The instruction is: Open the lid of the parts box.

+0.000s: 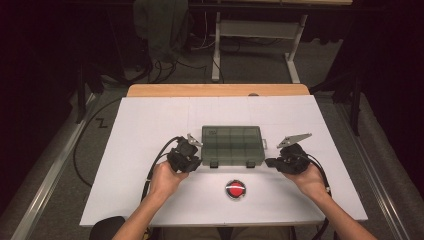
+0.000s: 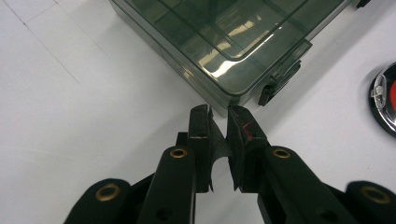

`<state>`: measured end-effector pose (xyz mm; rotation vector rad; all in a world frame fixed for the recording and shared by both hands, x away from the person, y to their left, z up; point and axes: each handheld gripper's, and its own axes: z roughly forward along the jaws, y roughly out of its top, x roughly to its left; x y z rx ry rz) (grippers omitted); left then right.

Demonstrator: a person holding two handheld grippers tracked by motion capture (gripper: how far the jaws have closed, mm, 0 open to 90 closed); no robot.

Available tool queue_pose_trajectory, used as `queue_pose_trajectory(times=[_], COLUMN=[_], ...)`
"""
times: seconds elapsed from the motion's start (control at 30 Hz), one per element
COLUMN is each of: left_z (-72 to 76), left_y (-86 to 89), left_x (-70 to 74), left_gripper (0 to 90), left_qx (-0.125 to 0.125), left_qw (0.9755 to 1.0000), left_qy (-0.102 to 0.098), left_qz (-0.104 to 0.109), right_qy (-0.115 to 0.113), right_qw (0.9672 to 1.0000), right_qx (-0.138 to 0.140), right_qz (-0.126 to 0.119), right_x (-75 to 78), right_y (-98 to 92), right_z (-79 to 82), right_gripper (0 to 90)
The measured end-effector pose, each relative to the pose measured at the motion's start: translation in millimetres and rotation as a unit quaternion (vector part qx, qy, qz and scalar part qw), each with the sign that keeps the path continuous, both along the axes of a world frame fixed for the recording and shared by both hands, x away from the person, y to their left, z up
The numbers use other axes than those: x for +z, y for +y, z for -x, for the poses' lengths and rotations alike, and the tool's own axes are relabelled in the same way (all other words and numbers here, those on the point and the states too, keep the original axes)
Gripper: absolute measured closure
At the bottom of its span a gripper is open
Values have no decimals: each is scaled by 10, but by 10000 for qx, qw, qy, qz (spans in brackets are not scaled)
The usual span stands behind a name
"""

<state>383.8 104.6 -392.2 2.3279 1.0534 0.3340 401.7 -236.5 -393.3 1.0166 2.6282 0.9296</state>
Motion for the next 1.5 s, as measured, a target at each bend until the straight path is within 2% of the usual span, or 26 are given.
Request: queue_pose_trajectory(times=[0.2,0.3,0.53,0.6,0.63,0.7,0.73,0.77,0.9,1.13,1.4,1.5], left_z=[8,11,-17,-30,-37,-45,-48,-54,-68,-66,-90,-108], left_y=[25,6,-35,-43,-47,-57,-66,-71,-111,-166,-129,-118], left_x=[34,43,70,74,80,92,96,105,134,188,283,316], left_gripper=[795,777,723,663,663,589,589,533,475,441,435,435], left_qx=[4,-55,-44,-33,-25,-6,14,9,50,19,54,115], left_qw=[9999,9999,9998,9998,9998,9997,9996,9996,9992,9978,9971,9962], left_qy=[-44,-55,-108,-129,-142,-171,-218,-222,-358,-663,-743,-808], left_qz=[163,106,134,153,151,173,167,151,138,7,174,304], right_qy=[-25,-66,-146,-162,-162,-149,-149,-157,-178,-159,-46,-12], right_qw=[10000,9998,9997,9996,9996,9995,9995,9995,9994,9992,9987,9984], right_qx=[-14,-39,-58,-59,-59,-74,-74,-71,-71,-113,-314,-413], right_qz=[-79,-156,-209,-234,-234,-252,-252,-268,-288,-348,-387,-389], right_x=[11,34,88,110,110,123,123,131,163,199,169,164], right_y=[-19,-28,-32,-37,-37,-38,-38,-39,-40,-44,-41,-28], right_z=[-2,-1,-6,-9,-9,-8,-8,-13,-20,-32,-106,-159], right_gripper=[900,892,892,892,892,892,892,892,892,885,851,845])
